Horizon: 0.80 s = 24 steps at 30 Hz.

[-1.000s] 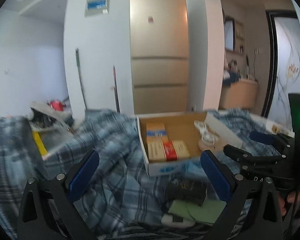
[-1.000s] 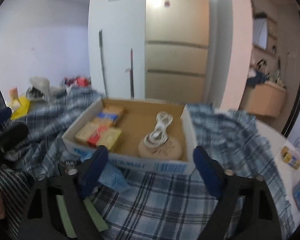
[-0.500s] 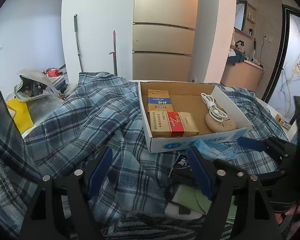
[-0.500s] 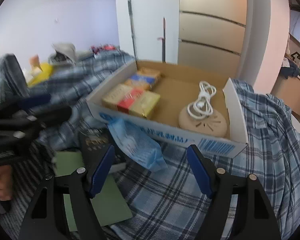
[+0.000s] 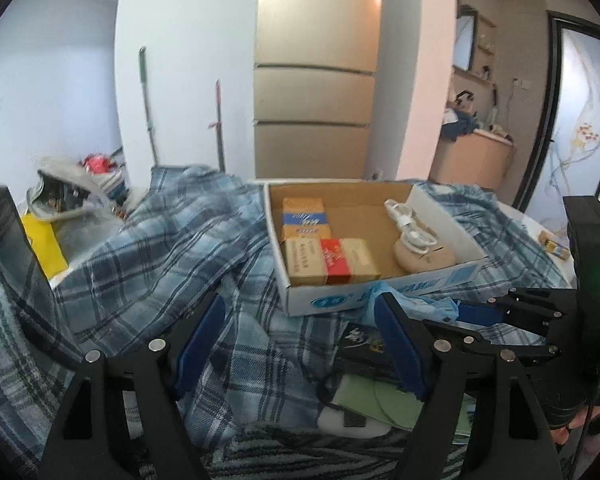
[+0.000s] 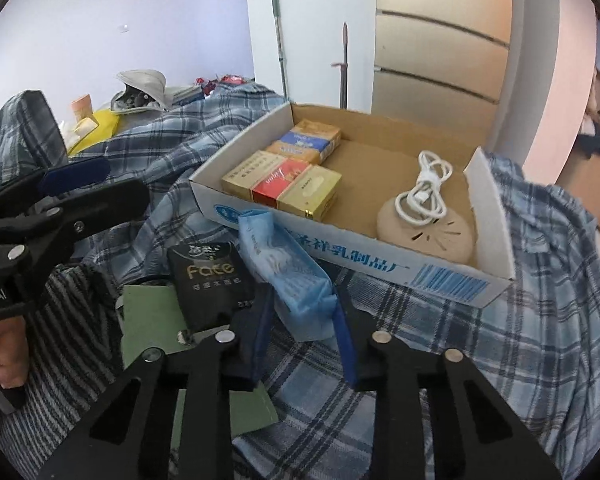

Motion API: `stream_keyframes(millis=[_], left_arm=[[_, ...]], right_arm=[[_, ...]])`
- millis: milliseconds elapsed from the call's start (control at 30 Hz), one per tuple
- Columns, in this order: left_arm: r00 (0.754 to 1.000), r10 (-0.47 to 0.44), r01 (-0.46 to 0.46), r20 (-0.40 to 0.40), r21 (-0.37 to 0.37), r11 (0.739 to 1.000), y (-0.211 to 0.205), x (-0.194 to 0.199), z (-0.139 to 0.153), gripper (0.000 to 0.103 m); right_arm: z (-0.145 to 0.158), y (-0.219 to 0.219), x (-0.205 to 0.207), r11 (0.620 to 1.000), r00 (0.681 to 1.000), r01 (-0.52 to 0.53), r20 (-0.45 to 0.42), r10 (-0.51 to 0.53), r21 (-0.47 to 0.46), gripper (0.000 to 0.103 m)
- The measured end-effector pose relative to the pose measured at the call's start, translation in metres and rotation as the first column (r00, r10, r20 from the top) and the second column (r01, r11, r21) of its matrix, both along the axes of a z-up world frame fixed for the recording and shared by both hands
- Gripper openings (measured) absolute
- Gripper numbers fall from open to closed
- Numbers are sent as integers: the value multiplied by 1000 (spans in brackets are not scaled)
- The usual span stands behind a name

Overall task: Organize soft objects
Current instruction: 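Lower the right gripper onto the blue tissue pack and close on it, then grasp the black Face tissue pack with the left gripper while the right holds the blue pack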

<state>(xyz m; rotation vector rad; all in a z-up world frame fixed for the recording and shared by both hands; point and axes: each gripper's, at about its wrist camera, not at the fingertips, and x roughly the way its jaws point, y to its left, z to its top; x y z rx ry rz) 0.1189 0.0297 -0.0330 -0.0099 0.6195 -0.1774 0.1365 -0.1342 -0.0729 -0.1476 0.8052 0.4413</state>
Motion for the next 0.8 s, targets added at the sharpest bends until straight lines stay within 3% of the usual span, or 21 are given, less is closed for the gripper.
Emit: stream_keyframes(millis=[167,300,433,633,800], left_arm=[[993,-113,113,16,15,993,-14,-7,3,79],[987,-156,157,-31,17,988,-22,-2,-2,87],[977,-191,195,-96,30,980,-30,6,-11,88],[948,-245,258,-204,41,965,-43,19,-26,88],[921,-278,299,-273,37,954,-49,24,-36,88]], right_arm=[[20,-12,-13,994,993,107,42,-107,6,26],[35,-38,-30,976,971,215,98,-218,44,26],[40,-65,-37,947,934,307,157,-319,100,26],[38,-77,-35,940,938,300,127,-322,165,26],[36,-67,-41,955,950,261,140,-280,143,26]])
